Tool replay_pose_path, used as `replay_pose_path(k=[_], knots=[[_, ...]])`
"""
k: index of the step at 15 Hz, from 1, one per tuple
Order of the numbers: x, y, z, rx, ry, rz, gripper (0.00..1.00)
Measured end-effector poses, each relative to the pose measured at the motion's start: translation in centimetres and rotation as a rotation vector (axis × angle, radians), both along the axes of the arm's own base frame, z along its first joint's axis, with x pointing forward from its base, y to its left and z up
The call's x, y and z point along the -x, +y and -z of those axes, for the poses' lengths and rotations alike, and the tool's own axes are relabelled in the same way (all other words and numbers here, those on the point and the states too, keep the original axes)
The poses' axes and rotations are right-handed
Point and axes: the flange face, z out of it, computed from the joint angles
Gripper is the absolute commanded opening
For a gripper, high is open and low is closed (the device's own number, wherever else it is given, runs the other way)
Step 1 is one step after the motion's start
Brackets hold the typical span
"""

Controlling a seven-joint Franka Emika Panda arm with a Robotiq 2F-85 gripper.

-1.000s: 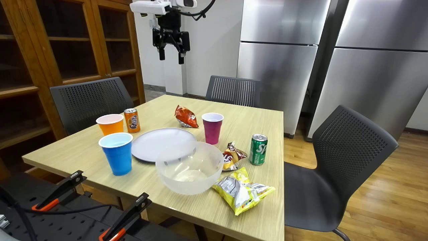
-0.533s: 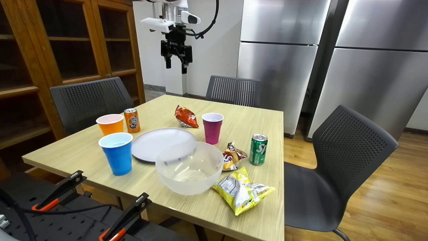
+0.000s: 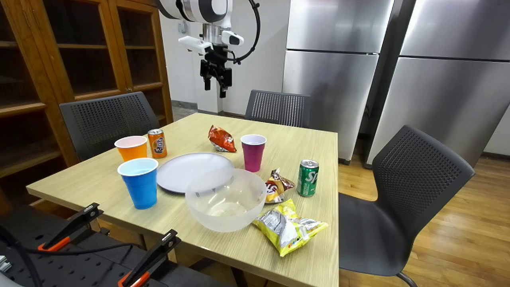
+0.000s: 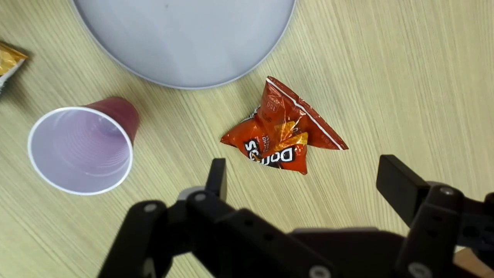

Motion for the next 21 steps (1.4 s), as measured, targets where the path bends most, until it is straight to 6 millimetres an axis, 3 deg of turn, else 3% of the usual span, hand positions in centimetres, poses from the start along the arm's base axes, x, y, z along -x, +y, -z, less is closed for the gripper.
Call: replay_pose_path(k=[14,21], knots=[[-5.4,-0.8,8.4,-0.032,0.053,0.275,1.00],[-6.9,-0.9,11.8,-0.023,0.105,0.356,1.00]])
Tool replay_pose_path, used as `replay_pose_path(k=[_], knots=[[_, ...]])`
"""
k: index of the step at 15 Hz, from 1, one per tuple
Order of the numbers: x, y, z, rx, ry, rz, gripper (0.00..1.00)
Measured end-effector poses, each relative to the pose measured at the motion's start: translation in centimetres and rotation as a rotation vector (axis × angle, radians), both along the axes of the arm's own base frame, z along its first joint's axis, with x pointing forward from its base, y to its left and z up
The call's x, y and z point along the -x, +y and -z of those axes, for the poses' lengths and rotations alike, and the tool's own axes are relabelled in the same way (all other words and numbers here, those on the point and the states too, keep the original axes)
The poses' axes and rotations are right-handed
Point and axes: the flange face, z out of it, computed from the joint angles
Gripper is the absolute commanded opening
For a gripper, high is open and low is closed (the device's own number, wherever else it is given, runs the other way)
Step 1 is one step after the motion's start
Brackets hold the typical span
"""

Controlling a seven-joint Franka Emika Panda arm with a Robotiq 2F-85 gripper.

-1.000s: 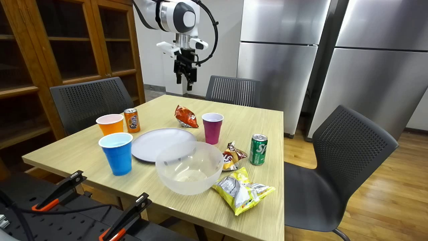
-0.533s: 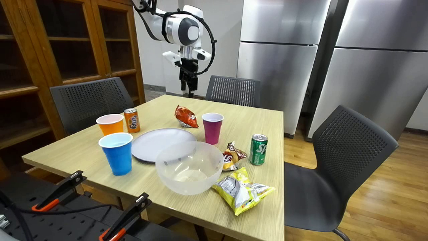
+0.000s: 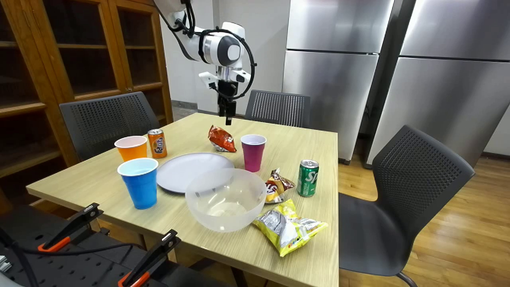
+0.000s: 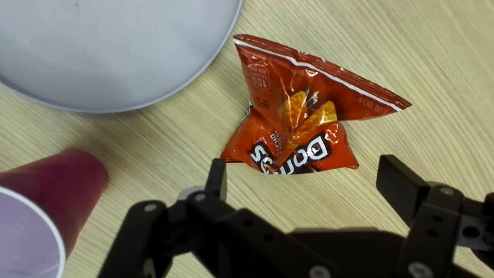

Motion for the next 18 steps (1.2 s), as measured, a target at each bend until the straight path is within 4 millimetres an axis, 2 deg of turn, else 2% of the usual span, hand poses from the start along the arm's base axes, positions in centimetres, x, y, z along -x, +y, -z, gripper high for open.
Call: replay_pose_path(k=[8,16,18], knots=[[-0.7,0.2,2.8,-0.001,0.079,0.029,1.00],[-1.0,0.1,4.6,0.004,0.136,0.048,1.00],[-1.1,0.1,4.8,0.004,0.142,0.052,0.72]])
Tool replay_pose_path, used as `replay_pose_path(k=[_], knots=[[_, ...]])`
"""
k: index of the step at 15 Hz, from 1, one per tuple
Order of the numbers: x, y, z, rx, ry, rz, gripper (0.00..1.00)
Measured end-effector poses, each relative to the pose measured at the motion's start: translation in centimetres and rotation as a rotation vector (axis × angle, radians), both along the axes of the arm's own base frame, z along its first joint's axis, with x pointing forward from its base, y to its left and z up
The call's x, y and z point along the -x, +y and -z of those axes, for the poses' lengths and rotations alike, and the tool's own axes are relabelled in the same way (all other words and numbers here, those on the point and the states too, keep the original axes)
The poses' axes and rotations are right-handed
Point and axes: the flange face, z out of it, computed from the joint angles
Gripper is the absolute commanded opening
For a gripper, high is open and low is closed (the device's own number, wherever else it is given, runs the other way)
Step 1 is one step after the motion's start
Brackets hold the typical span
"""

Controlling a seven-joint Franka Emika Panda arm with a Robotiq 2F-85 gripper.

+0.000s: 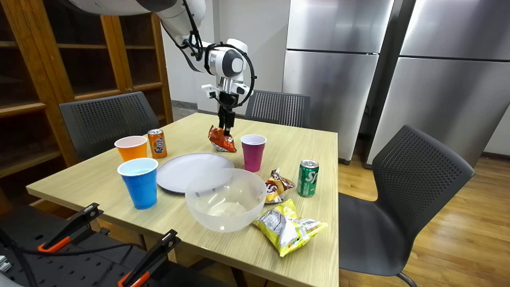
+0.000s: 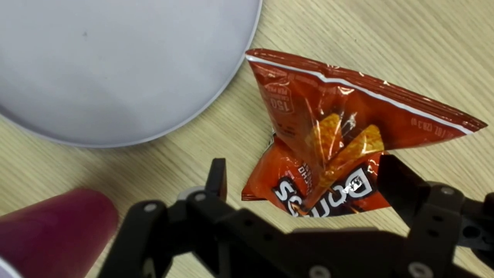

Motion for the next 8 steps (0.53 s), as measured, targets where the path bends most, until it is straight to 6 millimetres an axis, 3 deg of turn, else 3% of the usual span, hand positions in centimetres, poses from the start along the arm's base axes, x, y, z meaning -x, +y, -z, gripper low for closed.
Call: replay_pose_path(k=[8], knots=[[-0.52,0.17,0.29,-0.001,0.008,-0.001,0.10]])
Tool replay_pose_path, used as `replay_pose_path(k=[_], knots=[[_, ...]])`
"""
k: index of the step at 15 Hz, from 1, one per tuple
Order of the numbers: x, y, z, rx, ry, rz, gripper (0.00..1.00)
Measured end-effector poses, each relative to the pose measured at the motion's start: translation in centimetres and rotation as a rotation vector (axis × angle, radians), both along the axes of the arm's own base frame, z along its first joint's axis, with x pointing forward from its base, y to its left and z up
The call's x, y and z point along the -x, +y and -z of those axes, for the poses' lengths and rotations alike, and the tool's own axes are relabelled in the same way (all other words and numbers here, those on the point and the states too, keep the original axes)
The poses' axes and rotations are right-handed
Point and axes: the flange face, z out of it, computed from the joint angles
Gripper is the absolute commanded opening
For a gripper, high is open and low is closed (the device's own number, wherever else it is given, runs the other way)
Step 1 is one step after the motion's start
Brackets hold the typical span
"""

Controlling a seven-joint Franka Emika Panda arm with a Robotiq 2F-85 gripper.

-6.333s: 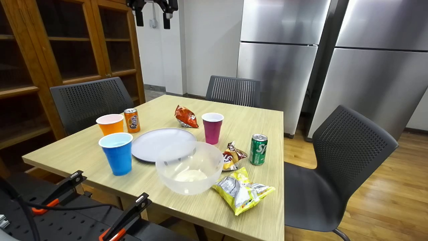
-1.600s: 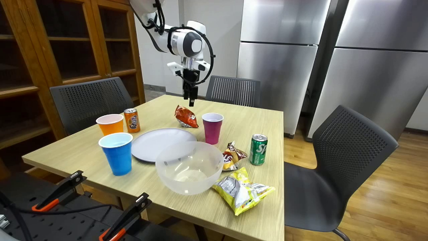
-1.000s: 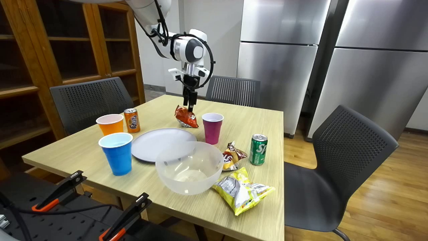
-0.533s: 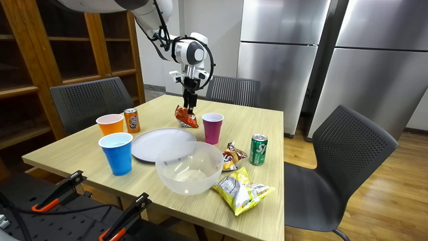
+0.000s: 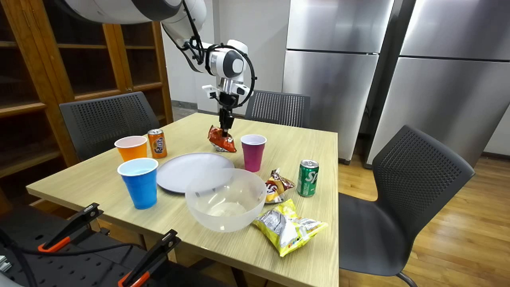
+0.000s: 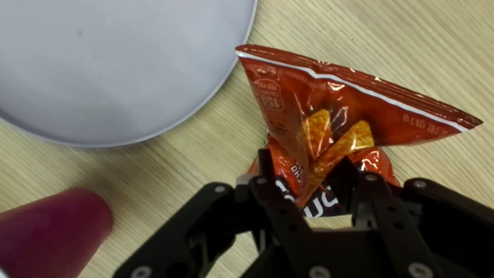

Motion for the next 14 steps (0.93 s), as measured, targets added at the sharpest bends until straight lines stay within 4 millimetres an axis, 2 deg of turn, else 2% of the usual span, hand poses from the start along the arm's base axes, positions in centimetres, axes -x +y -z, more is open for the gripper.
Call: replay_pose_path(k=[2,9,14], knots=[[-0.1,0.0,0.0,0.000,-0.002,0.000,0.00],[-0.4,0.0,-0.3,0.000,-0.011,0.001,0.00],[-1.0,0.4,-2.2,-0.004,-0.043,-0.003,0.00]])
